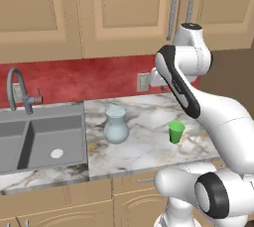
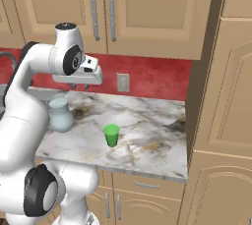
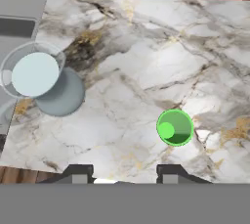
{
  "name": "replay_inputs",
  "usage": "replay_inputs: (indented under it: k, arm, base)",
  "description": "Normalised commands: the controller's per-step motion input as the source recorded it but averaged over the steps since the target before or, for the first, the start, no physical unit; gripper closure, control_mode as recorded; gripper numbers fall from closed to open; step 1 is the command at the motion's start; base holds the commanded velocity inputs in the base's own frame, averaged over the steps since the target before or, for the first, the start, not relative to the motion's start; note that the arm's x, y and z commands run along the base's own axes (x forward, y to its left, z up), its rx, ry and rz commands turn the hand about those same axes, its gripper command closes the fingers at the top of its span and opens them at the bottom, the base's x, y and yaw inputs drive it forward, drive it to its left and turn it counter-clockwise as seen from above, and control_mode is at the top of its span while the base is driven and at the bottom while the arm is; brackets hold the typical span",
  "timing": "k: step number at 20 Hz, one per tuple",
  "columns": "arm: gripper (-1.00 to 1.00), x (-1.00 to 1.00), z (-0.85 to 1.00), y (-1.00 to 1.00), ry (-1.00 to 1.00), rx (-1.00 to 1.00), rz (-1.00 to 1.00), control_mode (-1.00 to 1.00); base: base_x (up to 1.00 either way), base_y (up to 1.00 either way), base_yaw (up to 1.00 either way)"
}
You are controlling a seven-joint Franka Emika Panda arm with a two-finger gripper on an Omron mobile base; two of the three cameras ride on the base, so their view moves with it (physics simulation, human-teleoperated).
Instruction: Place the pitcher and cup on the dining counter for serving.
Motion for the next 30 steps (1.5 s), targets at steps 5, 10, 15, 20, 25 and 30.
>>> replay_inputs:
  k: [5,10,15,20,25,30]
  arm:
    - [-1.00,-0.46,-0.15,-0.26,0.00,0.01,-0.10,-1.00]
    - [-1.00,-0.82,-0.50,-0.93,0.05,0.14,-0.18,-1.00]
    - [-1.00,-0.36,-0.83,-0.96,0.20,0.19,-0.24,-1.00]
    - [-1.00,0.37,-0.41,-0.57,0.14,0.12,-0.23,-1.00]
    - [-1.00,0.60,-0.12,-0.23,0.13,0.00,-0.11,-1.00]
    - [-1.00,0.44,-0.20,-0.03,0.09,0.00,-0.06,-1.00]
  base:
    - [0.00,0.00,0.00]
    - [0.00,0.00,0.00]
    - [0.00,0.00,0.00]
    - [0.00,0.00,0.00]
    - [0.00,0.00,0.00]
    - [0.00,0.00,0.00]
